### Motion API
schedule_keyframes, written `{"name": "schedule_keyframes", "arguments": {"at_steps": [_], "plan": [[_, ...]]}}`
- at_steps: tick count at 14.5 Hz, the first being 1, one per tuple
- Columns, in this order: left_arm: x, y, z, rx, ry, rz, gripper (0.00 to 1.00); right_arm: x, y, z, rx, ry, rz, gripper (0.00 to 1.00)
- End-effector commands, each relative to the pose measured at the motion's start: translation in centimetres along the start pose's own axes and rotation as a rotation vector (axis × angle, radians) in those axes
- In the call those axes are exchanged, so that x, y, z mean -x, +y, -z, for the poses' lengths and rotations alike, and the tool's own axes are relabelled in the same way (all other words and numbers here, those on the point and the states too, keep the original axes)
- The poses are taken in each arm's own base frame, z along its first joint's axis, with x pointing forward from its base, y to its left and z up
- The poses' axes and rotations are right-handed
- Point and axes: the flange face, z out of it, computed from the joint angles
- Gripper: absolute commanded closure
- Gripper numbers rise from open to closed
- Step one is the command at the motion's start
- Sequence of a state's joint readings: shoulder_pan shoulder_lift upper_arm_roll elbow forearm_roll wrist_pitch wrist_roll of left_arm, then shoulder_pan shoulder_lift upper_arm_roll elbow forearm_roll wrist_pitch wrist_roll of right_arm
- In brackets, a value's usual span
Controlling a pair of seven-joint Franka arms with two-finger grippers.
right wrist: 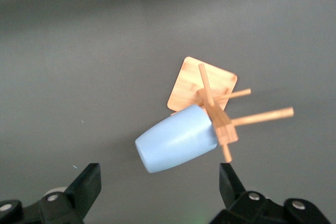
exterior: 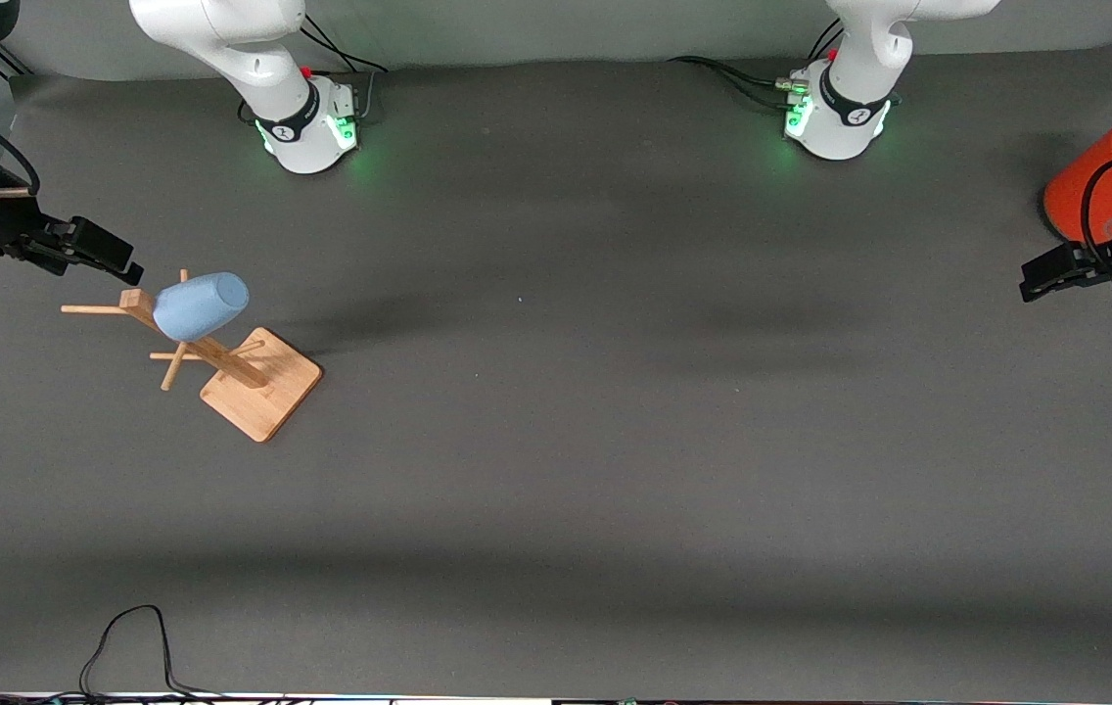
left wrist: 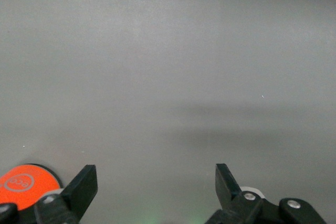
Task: Rotate and upright cup with both arms
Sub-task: 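Reach the right gripper to the blue cup on the wooden stand peg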
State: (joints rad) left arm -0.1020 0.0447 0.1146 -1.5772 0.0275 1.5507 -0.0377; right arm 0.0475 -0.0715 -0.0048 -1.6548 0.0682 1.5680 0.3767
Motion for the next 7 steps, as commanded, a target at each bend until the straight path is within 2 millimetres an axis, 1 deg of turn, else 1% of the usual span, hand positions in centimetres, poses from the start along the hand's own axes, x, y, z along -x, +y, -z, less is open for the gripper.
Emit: {"name": "schedule_keyframes", "arguments": {"at_steps": [1, 3, 5, 6, 7], "plan": [[0.1, -0.1, 0.0, -0.003, 0.007, -0.007, 0.0, 0.1, -0.9, -1.2, -0.07, -0.104, -0.304, 0.0], [0.2, -0.4, 0.1, -0.003, 0.007, -0.004, 0.0, 0.0, -1.3, -2.8, -0.062, -0.147, -0.503, 0.0], [0.2, -0.7, 0.0, -0.001, 0.002, -0.003, 0.0, 0.0, -1.3, -3.1, -0.1, -0.2, -0.65, 0.0], [0.2, -0.6, 0.0, 0.0, 0.0, -0.003, 0.0, -0.1, -0.9, -3.5, -0.1, -0.222, -0.727, 0.0], [0.2, -0.6, 0.1, 0.002, 0.005, -0.004, 0.0, 0.1, -0.5, -4.1, -0.093, -0.231, -0.759, 0.0]]}}
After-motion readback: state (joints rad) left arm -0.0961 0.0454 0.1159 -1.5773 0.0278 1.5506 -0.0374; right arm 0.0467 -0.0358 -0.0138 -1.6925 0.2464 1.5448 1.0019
